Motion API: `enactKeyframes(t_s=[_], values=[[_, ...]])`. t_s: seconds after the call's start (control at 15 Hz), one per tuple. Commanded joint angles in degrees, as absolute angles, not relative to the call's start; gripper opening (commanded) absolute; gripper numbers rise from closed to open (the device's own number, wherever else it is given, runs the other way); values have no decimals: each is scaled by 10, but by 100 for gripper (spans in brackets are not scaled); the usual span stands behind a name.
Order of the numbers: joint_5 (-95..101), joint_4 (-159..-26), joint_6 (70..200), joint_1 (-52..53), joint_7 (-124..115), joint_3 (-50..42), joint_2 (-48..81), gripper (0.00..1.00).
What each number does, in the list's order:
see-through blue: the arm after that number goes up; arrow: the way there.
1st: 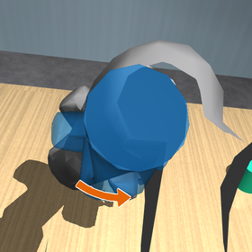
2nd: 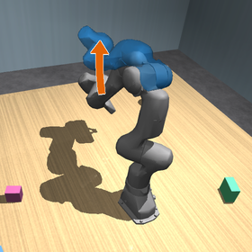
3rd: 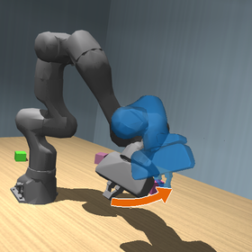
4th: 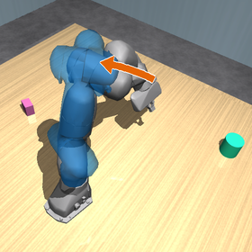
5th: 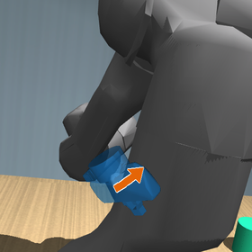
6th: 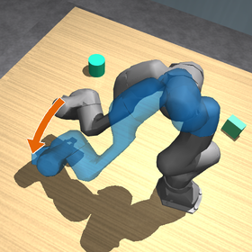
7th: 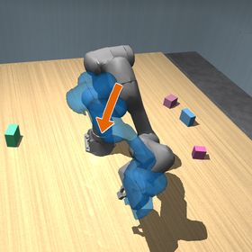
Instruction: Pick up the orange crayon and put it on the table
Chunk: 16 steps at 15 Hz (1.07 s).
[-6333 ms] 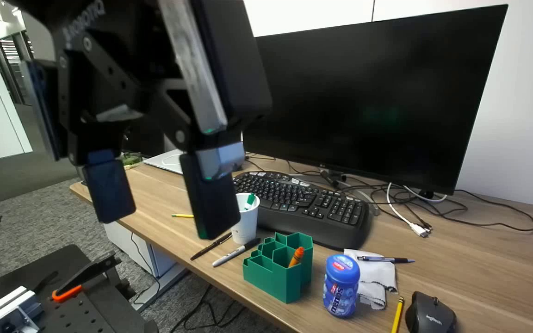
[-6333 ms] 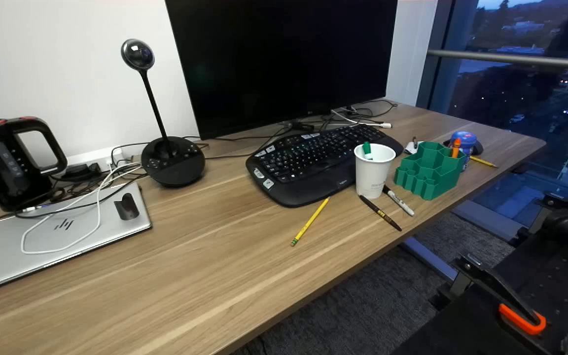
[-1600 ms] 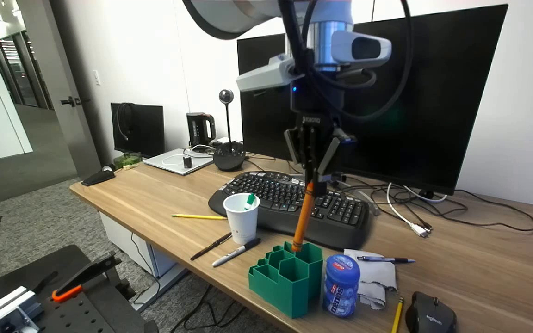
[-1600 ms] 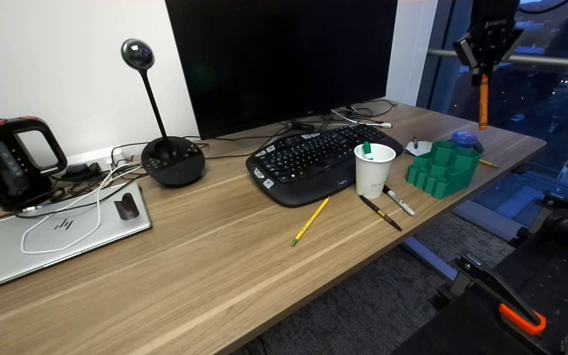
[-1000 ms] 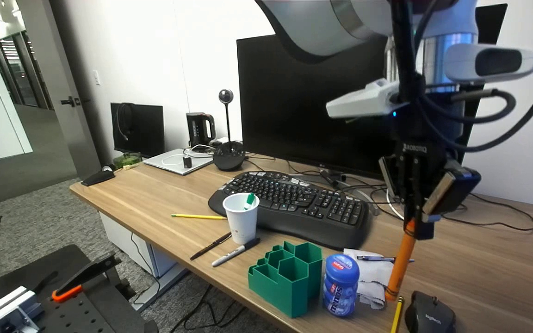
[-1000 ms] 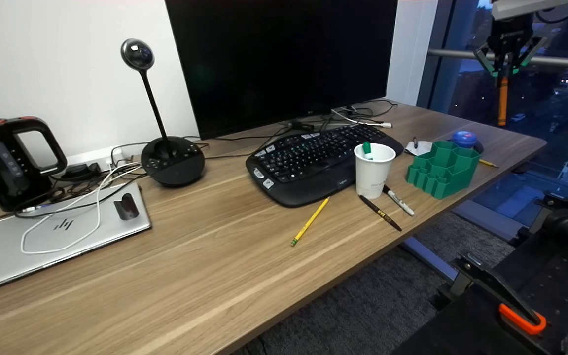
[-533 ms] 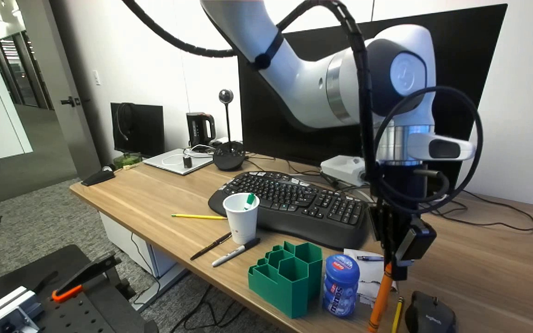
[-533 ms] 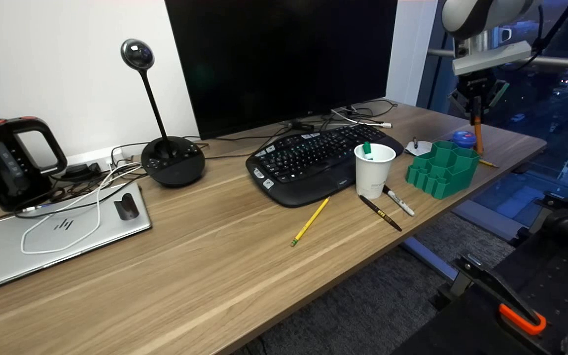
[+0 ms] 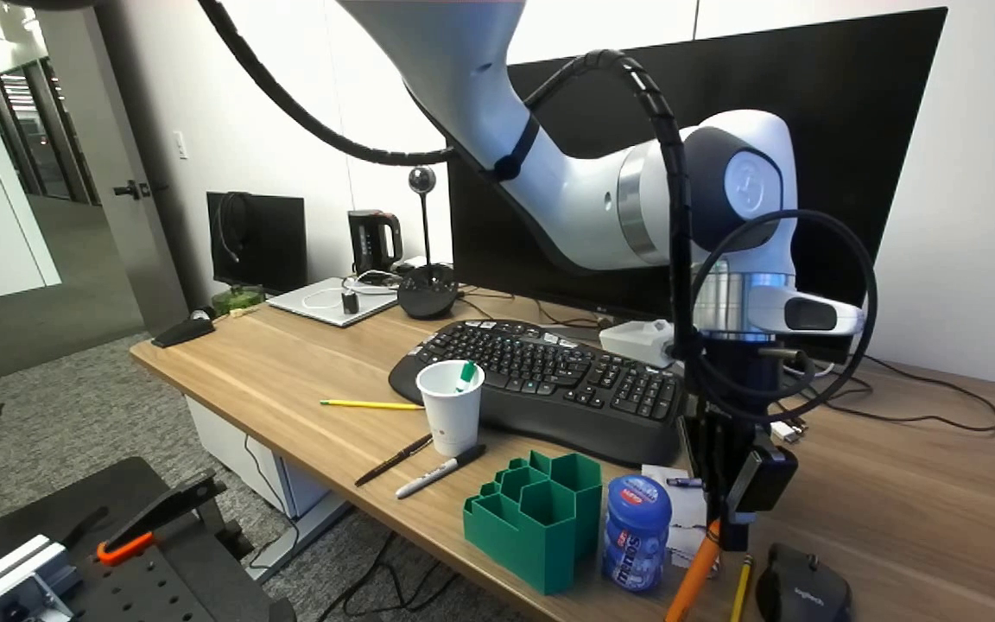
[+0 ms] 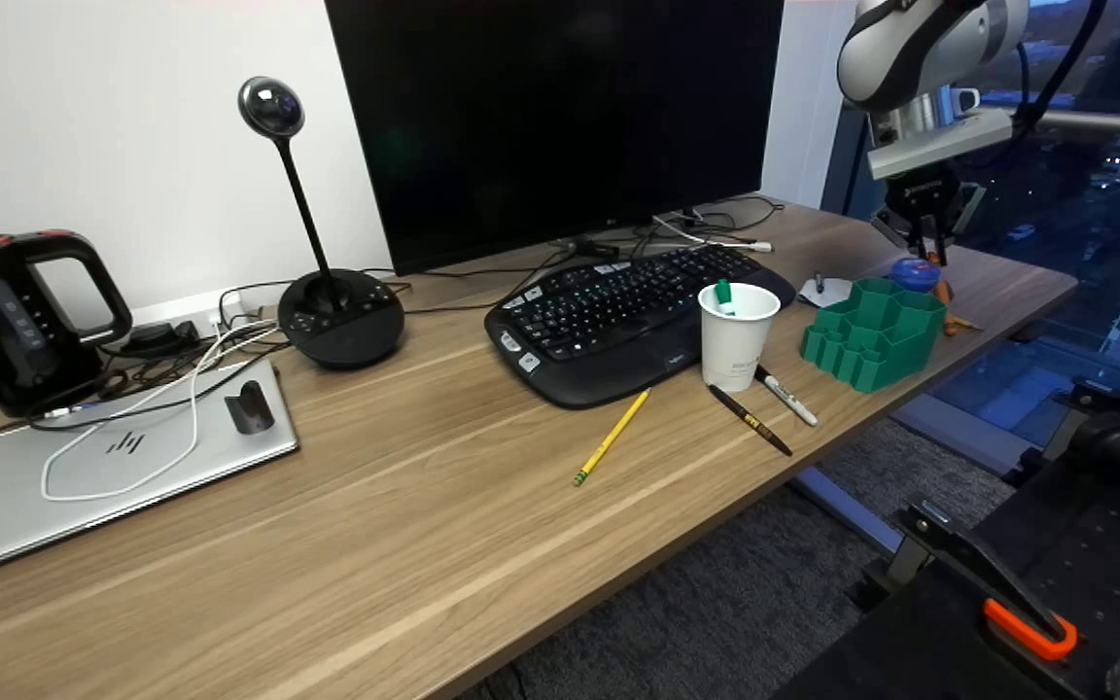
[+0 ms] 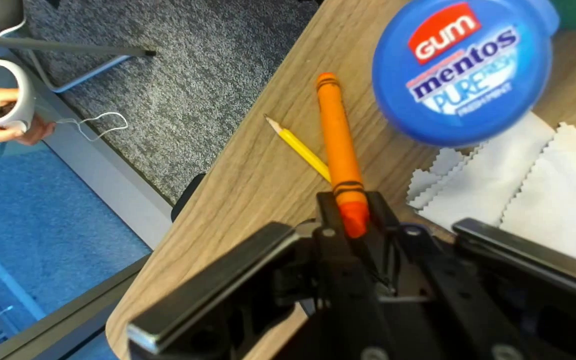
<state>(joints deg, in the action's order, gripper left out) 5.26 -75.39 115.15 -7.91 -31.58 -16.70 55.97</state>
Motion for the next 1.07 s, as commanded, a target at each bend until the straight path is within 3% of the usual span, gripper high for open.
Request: enactKeyframes(t_s=[0.0,0.47,0.8,0.87,1.0], values=[[48,-699,1116,-84,-321,-168,594,46],[51,-703,1115,-81,-297,-163,579,96],[71,-849,1095,-80,-164,-152,453,100],[59,-759,1107,-84,-212,-156,532,100],[62,-804,1096,-86,-180,-154,488,100]])
